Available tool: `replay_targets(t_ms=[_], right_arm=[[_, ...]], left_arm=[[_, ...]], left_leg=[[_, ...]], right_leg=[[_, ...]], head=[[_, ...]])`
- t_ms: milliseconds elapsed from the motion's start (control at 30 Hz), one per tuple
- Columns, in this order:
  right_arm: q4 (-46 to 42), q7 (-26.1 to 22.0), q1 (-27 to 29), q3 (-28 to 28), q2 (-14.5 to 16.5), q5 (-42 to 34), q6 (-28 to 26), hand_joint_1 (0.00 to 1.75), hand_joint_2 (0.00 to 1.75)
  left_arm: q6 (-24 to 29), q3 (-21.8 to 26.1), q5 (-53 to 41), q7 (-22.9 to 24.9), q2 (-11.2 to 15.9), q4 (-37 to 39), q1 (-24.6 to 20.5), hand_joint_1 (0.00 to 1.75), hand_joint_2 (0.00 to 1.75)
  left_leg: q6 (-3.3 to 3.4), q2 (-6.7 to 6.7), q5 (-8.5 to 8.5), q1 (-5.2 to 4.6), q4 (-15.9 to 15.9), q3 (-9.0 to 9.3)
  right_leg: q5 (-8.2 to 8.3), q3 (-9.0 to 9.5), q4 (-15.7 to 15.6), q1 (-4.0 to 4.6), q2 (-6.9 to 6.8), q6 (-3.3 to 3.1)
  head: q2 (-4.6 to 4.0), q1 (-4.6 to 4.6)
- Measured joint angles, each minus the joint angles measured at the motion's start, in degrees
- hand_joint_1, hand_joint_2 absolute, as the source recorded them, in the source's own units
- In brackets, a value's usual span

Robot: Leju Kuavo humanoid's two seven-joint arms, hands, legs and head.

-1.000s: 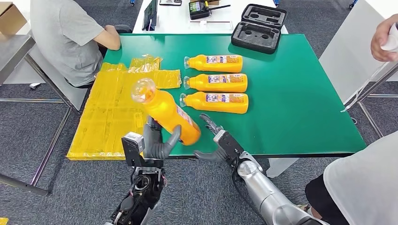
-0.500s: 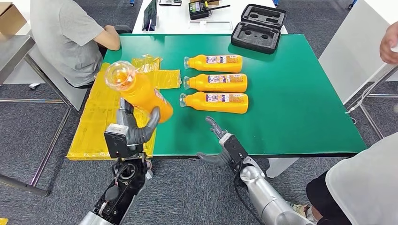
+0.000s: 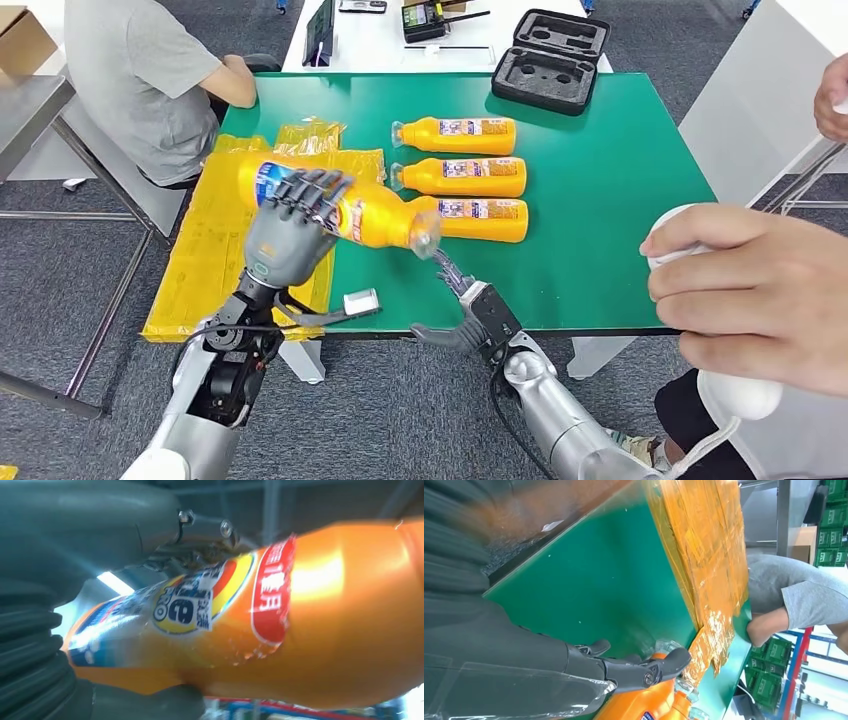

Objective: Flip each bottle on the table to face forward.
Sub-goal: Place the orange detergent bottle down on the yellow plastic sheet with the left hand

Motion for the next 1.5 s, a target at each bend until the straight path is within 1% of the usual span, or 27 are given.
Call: replay_targets(t_ms=[33,67,100,133,167,200,233,300,367,533,600,700,800,900,1033,1100,1267,1300,1333,1400,1433,1467,1500], right_arm=[[-0.01,0.0,0.0,0.0,0.1,-0.11,0.22,0.0,1.75],[-0.01,0.0,0.01,0.0,0.24,-0.21,0.45,0.0,1.75],[-0.02,0.0,0.04,0.0,0.4,-0.29,0.64,0.0,1.75],[-0.02,0.0,0.09,0.0,0.57,-0.33,0.75,0.0,1.75],[-0.02,0.0,0.15,0.0,0.7,-0.32,0.82,0.0,1.75],[-0.02,0.0,0.21,0.0,0.81,-0.32,0.86,0.0,1.75],[-0.01,0.0,0.25,0.0,0.91,-0.31,0.91,0.0,1.75],[0.0,0.0,0.28,0.0,1.1,-0.35,1.08,0.0,1.75],[0.0,0.0,0.33,0.0,1.24,-0.6,1.33,0.0,1.75],[0.0,0.0,0.45,-0.01,1.27,-1.44,2.08,0.0,1.75],[0.0,0.0,0.61,-0.09,1.26,-1.75,2.59,0.0,1.75],[0.0,0.0,0.82,-0.22,1.22,-2.11,3.68,0.0,1.75],[0.04,0.0,0.86,-0.3,1.2,-2.48,4.8,0.0,1.75],[0.2,0.0,0.89,-0.37,1.19,-2.76,5.41,0.0,1.75],[0.61,0.0,0.9,-0.6,1.16,-2.99,5.81,0.0,1.75],[0.86,0.0,0.9,-0.78,1.16,-3.03,5.87,0.0,1.75],[1.33,0.0,0.89,-1.13,1.17,-3.04,6.03,0.0,1.75],[1.43,0.0,0.89,-1.17,1.18,-3.04,6.11,0.0,1.75],[1.52,0.0,0.89,-1.2,1.19,-3.04,6.19,0.0,1.75],[1.72,0.0,0.88,-1.2,1.25,-3.03,6.25,0.0,1.75],[1.83,0.0,0.86,-1.2,1.29,-3.02,6.26,0.0,1.75],[1.93,0.0,0.85,-1.2,1.34,-3.01,6.26,0.0,1.75],[2.05,0.0,0.84,-1.2,1.38,-2.99,6.26,0.0,1.75]], left_arm=[[0.01,0.47,2.25,1.18,-0.07,1.33,-0.73,1.27,1.75],[0.01,0.68,4.55,2.69,-0.05,2.92,-1.59,0.86,1.75],[0.01,0.75,6.35,4.48,0.0,4.65,-2.48,0.83,1.75],[0.01,0.76,7.2,6.3,0.09,6.21,-3.32,0.93,1.75],[0.01,0.76,7.1,8.17,0.22,7.52,-4.04,1.27,1.75],[0.01,0.69,6.65,10.1,0.42,8.74,-4.73,1.68,1.75],[0.01,0.37,6.28,12.16,0.74,10.06,-5.46,1.75,1.75],[0.01,-1.45,5.83,16.88,1.82,13.39,-7.17,1.75,1.75],[0.01,-3.96,5.85,20.45,3.05,16.76,-8.72,1.75,1.75],[-0.03,-7.65,5.96,24.47,4.68,24.74,-12.05,1.75,1.75],[-0.88,-8.84,5.96,26.57,5.16,28.49,-13.64,1.75,1.75],[-5.71,-10.7,5.85,29.92,5.98,32.93,-15.62,1.75,1.75],[-13.69,-12.93,5.61,32.42,6.97,36.19,-17.26,1.75,1.75],[-19.87,-15.21,5.48,33.65,8.08,38.4,-18.52,1.75,1.75],[-24.53,-17.58,5.48,34.27,9.28,40.29,-19.94,1.75,1.75],[-26.1,-18.34,5.47,34.44,9.73,40.94,-20.36,1.75,1.75],[-27.55,-19.44,5.41,34.57,10.43,41.9,-20.83,1.75,1.75],[-27.93,-19.58,5.41,34.67,10.57,42.03,-20.88,1.71,1.75],[-28.19,-19.79,5.41,34.84,10.72,42.13,-20.91,1.45,1.75],[-28.2,-20.43,5.41,35.27,11.1,42.3,-20.93,0.58,1.75],[-27.85,-20.85,5.41,35.48,11.33,42.39,-20.93,0.18,1.75],[-27.09,-21.37,5.42,35.67,11.57,42.47,-20.93,0.0,1.75],[-25.95,-21.95,5.46,35.85,11.81,42.54,-20.92,0.0,1.75]], left_leg=[[0.0,-0.02,0.0,0.0,0.0,0.0],[0.01,-0.02,0.01,0.01,0.0,-0.01],[0.01,-0.02,0.01,0.01,0.0,-0.01],[0.01,-0.01,0.01,0.01,0.0,-0.01],[0.01,-0.01,0.01,0.01,0.0,-0.02],[0.01,-0.01,0.01,0.01,0.0,-0.02],[0.01,-0.02,0.01,0.01,0.0,-0.03],[0.01,-0.01,0.01,0.0,0.0,-0.03],[0.01,0.0,0.0,0.0,0.0,-0.03],[0.01,-0.01,0.01,0.0,0.0,-0.04],[0.01,0.01,0.01,0.0,0.0,-0.03],[0.01,0.0,0.01,0.0,0.0,-0.03],[0.01,0.01,0.01,0.01,0.0,-0.03],[0.0,0.01,0.01,0.01,0.0,-0.03],[0.0,0.0,0.01,0.01,0.0,-0.04],[0.0,0.0,0.01,0.0,0.0,-0.04],[0.0,-0.01,0.01,0.0,0.0,-0.04],[0.0,0.0,0.01,0.0,0.0,-0.05],[0.0,0.0,0.01,0.0,0.0,-0.05],[0.0,0.0,0.01,0.0,0.0,-0.04],[0.0,0.0,0.01,0.0,0.0,-0.04],[0.0,0.0,0.01,0.01,0.0,-0.05],[0.0,-0.01,0.01,0.01,0.0,-0.05]], right_leg=[[0.0,0.0,0.0,0.0,-0.01,0.0],[0.0,0.01,0.01,0.0,-0.02,0.0],[0.0,0.01,0.01,0.0,-0.02,0.0],[0.0,0.01,0.01,0.0,-0.01,0.0],[0.0,0.01,0.01,0.0,-0.01,0.0],[0.0,0.0,0.01,0.0,-0.01,0.0],[0.0,0.0,0.01,0.0,-0.01,0.0],[0.0,0.0,0.01,0.0,-0.01,0.0],[0.0,0.0,0.01,-0.01,0.0,0.0],[0.0,0.0,0.01,-0.01,-0.01,0.0],[0.0,0.0,0.01,-0.01,0.0,0.0],[0.0,0.0,0.01,-0.01,0.0,0.0],[0.0,0.0,0.01,0.0,0.0,0.0],[0.0,-0.01,0.02,0.0,0.0,0.0],[0.0,-0.01,0.02,0.0,0.0,0.0],[0.0,-0.01,0.02,-0.01,0.0,0.0],[0.0,0.0,0.01,-0.01,-0.01,0.0],[0.0,0.0,0.02,-0.01,0.0,0.0],[0.0,0.0,0.02,-0.01,0.0,0.0],[0.0,0.0,0.02,0.0,0.0,0.0],[0.0,0.0,0.02,0.0,0.0,0.0],[0.0,0.0,0.02,0.0,-0.01,0.0],[0.0,0.0,0.02,0.0,-0.01,0.0]], head=[[0.0,0.01],[0.0,0.01],[0.0,0.0],[0.0,0.0],[0.0,0.01],[0.0,0.0],[0.0,0.02],[0.0,0.01],[0.0,0.01],[0.0,0.02],[0.0,0.02],[0.0,0.01],[0.0,0.01],[0.0,0.01],[0.0,0.02],[0.0,0.02],[0.0,0.01],[0.0,0.01],[0.0,0.02],[0.0,0.02],[0.0,0.01],[0.0,0.01],[0.0,0.01]])
